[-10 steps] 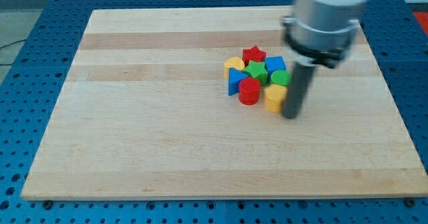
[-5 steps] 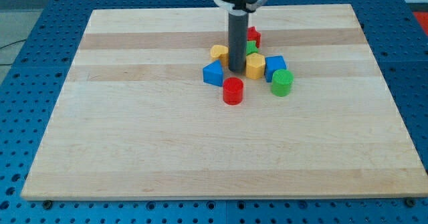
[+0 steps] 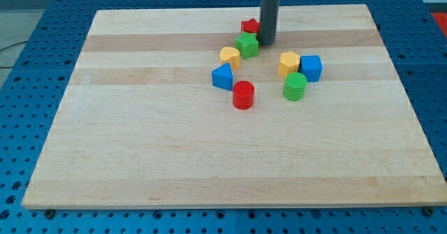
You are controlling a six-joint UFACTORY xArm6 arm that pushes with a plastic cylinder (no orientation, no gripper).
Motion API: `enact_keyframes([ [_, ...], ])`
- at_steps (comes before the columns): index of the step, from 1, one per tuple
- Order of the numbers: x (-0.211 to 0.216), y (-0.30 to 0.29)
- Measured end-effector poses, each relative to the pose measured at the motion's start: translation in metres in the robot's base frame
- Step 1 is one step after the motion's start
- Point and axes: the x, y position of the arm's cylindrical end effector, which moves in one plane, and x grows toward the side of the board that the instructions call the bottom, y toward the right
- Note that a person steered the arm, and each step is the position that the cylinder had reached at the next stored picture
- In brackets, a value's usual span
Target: Separate the red star from a group of blocks
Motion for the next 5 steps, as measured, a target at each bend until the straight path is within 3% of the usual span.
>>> enact_keyframes([
  [1, -0.009, -0.003],
  [2, -0.016, -0.110],
  [3, -0.016, -0.134],
  [4, -0.051, -0.068],
  [5, -0.037, -0.035],
])
